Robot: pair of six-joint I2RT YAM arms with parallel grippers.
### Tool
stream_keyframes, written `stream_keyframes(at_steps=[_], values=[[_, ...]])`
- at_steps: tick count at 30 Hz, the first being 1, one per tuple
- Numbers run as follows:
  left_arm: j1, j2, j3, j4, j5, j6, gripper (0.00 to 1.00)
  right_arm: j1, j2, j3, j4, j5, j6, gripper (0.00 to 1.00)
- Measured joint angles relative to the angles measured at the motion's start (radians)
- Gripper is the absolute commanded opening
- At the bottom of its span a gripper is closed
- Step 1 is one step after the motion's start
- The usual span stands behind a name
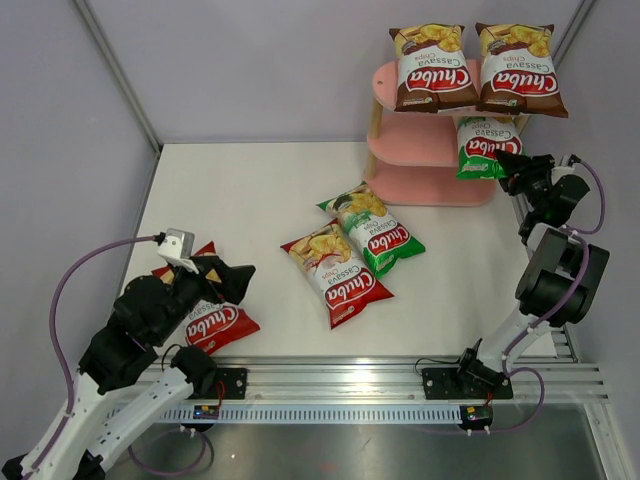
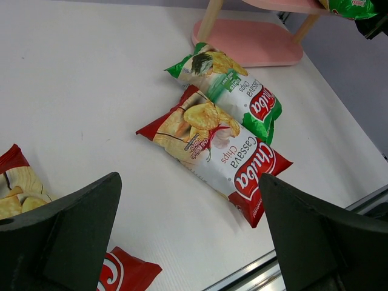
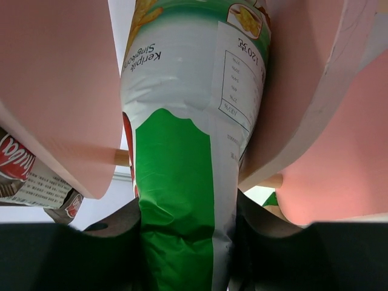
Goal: Place and organize the chips bags onto the shelf
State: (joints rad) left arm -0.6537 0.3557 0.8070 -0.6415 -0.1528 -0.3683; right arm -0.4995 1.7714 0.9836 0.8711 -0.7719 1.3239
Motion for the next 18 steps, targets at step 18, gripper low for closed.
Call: stream_keyframes(at_steps=[18], values=[[0.0,-0.004,-0.008,0.0,0.0,0.021,0.99,0.034,0.089,0.146,-0.062,0.027,-0.014,0.47]])
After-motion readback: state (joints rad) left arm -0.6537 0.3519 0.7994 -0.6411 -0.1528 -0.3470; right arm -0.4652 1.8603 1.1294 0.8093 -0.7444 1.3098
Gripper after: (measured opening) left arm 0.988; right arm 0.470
